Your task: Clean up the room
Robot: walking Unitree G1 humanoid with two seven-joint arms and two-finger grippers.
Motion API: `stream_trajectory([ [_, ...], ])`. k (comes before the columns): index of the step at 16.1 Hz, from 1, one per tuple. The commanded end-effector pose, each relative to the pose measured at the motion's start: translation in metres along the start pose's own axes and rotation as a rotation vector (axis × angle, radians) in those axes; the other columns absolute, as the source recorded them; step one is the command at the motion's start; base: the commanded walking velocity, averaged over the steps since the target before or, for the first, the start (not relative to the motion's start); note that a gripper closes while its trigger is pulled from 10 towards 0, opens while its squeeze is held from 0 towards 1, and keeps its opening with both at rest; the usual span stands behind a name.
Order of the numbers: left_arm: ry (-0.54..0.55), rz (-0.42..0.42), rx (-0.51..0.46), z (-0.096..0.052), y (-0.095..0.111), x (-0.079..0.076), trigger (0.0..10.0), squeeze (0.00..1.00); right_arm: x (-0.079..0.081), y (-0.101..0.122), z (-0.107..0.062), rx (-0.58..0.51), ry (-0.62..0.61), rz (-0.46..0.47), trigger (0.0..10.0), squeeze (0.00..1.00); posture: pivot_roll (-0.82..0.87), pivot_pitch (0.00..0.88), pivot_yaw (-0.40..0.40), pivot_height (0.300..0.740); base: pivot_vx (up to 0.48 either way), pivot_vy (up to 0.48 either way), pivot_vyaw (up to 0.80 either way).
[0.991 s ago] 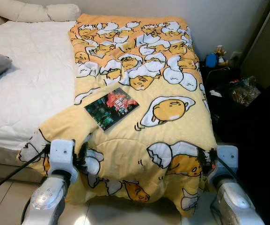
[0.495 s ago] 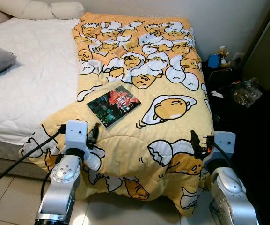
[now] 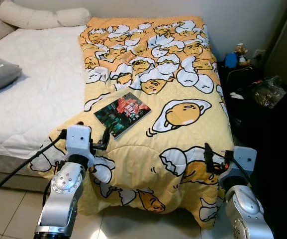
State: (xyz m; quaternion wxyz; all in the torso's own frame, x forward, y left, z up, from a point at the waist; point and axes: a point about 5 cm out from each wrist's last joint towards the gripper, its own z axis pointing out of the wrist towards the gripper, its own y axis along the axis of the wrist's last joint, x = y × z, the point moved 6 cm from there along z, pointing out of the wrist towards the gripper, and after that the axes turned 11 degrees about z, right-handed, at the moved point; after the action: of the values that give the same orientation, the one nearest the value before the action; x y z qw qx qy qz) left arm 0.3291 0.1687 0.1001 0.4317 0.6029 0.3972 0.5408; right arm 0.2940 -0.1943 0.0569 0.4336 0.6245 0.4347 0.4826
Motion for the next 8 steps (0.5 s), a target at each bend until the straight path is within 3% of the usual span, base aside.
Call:
stream_trajectory([
  [1,0.000,0.006,-0.013,0.000,0.004,0.003,10.0,1.00,0.004,0.003,0.000,-0.013,0.007,0.031,10.0,1.00,0.00,0.011,0.110,0.740,0.000,0.000,0.55],
  [2,0.001,0.009,-0.013,0.000,0.004,0.004,10.0,0.00,0.006,0.005,0.001,-0.022,0.019,0.034,10.0,1.00,0.00,0.011,0.108,0.740,0.000,0.000,0.79],
  [5,0.019,0.026,0.001,-0.002,0.002,0.006,10.0,0.00,0.009,0.004,0.006,-0.014,0.013,-0.002,10.0,1.00,0.01,0.015,0.096,0.740,0.000,0.000,0.79],
  [6,0.026,0.026,0.002,-0.003,0.001,0.008,10.0,0.00,0.008,0.003,0.010,-0.002,-0.012,-0.004,10.0,1.00,0.02,0.016,0.088,0.740,0.000,0.000,0.00],
  [7,0.026,0.027,0.011,-0.005,-0.001,0.009,10.0,0.00,0.009,0.012,0.013,-0.072,-0.042,-0.077,10.0,1.00,0.02,0.016,0.083,0.740,0.000,0.000,0.00],
  [8,0.035,0.028,0.014,-0.006,-0.001,0.011,10.0,0.00,0.010,0.010,0.016,-0.063,-0.068,-0.117,10.0,1.00,0.02,0.018,0.076,0.740,0.000,0.315,0.00],
])
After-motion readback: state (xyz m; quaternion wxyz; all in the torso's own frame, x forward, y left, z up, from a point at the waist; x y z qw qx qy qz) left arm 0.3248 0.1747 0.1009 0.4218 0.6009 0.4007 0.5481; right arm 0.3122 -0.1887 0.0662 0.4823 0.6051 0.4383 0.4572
